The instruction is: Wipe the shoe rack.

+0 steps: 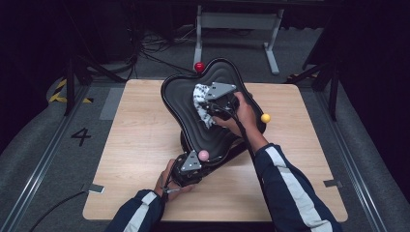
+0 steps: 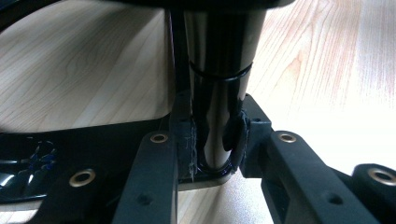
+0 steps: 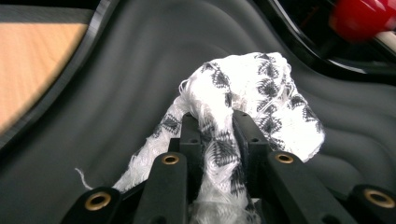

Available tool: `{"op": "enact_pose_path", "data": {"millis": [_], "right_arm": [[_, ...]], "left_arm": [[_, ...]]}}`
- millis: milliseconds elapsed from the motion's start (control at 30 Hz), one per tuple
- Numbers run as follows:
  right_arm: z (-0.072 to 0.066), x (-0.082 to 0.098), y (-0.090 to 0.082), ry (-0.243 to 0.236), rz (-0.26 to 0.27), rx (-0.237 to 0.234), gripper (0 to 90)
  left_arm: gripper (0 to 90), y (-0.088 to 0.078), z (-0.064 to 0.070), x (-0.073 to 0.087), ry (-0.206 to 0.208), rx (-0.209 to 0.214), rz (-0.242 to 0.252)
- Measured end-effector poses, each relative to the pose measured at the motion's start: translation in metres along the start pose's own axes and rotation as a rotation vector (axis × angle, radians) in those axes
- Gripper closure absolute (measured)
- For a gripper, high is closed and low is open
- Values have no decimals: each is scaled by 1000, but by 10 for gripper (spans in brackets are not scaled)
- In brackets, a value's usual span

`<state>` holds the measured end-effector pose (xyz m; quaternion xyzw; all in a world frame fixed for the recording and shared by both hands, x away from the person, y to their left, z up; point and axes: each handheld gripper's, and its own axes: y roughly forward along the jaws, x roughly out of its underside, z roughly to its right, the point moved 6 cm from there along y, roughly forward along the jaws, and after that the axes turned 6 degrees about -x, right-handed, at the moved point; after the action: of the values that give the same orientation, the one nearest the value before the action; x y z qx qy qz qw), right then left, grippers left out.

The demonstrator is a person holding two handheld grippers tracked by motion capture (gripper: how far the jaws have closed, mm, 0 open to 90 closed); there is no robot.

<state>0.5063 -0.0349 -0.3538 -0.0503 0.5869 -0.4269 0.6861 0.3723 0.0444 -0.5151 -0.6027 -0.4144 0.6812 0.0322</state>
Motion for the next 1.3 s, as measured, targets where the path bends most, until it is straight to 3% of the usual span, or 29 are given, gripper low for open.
{"op": "enact_pose_path", "data": {"millis": [333, 567, 733, 933, 1300], "right_arm": [[-30, -21, 13, -66, 47, -68, 763], [-25, -20, 14, -52, 59, -69, 763], [-15, -15, 12, -51, 43, -24, 764], [5, -5, 8, -15, 33, 20, 764], [60, 21, -4, 70, -25, 133, 766]], "left_arm": [[729, 0, 0, 0, -2, -2, 1], [729, 0, 0, 0, -2, -2, 0], [729, 0, 0, 0, 0, -3, -3], [729, 0, -1, 0, 0, -3, -3], [730, 0, -2, 0, 2, 0, -9]]}}
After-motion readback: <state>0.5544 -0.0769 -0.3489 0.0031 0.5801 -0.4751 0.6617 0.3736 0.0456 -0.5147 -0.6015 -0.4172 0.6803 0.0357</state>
